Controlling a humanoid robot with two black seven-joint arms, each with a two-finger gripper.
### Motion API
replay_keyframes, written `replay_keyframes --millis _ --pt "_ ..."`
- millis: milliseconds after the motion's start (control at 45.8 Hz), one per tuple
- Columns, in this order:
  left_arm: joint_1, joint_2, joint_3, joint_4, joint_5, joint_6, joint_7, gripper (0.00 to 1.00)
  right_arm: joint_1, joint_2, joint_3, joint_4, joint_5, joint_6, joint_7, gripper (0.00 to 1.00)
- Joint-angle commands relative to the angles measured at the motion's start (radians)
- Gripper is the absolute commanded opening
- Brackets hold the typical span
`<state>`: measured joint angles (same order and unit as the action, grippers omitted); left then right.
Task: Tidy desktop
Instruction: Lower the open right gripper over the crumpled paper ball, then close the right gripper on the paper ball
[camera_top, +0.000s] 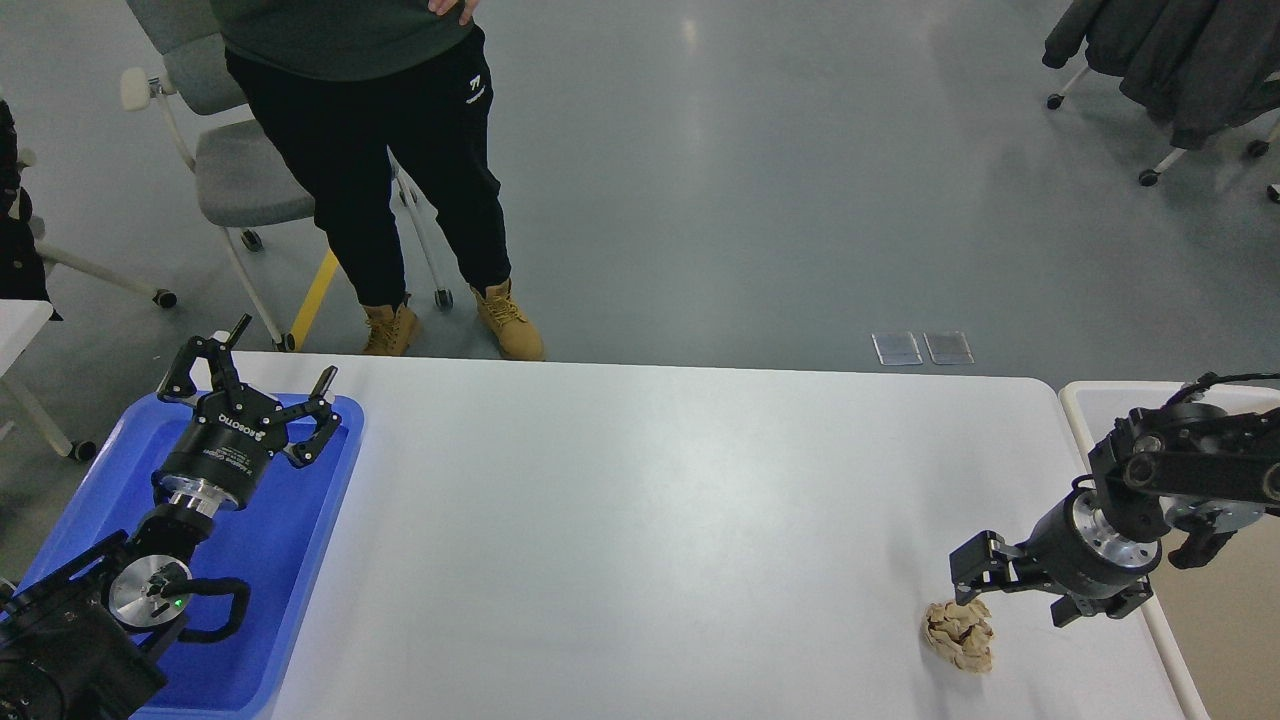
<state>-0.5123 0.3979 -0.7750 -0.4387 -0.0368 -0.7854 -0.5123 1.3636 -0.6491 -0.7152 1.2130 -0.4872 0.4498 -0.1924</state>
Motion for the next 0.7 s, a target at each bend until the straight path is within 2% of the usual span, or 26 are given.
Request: replay_keyframes --millis 0,219,262,306,415,678 --pt "0.000 -0.001 0.000 0.000 0.000 0.000 0.000 0.99 -0.057 0.003 0.007 -0.012 0.012 -0.033 0.001 1.00" --pt "0.000 -0.001 0.000 0.000 0.000 0.000 0.000 0.99 -0.083 0.026 0.020 -0.013 -0.013 -0.036 0.013 1.00" --pt "0.000 0.001 0.000 0.000 0.000 0.000 0.000 0.99 -0.098 0.034 0.028 -0.015 -0.031 -0.036 0.034 1.00" --pt "0.000 -0.001 0.000 0.000 0.000 0.000 0.000 0.99 -0.104 0.052 0.034 -0.015 -0.077 -0.048 0.086 1.00" --pt "0.000 -0.001 0.000 0.000 0.000 0.000 0.000 0.99 -0.101 0.085 0.034 -0.015 -0.136 -0.074 0.140 1.00" --pt "0.000 0.001 0.000 0.000 0.000 0.000 0.000 0.99 -0.112 0.106 0.030 -0.070 -0.146 -0.075 0.145 1.00"
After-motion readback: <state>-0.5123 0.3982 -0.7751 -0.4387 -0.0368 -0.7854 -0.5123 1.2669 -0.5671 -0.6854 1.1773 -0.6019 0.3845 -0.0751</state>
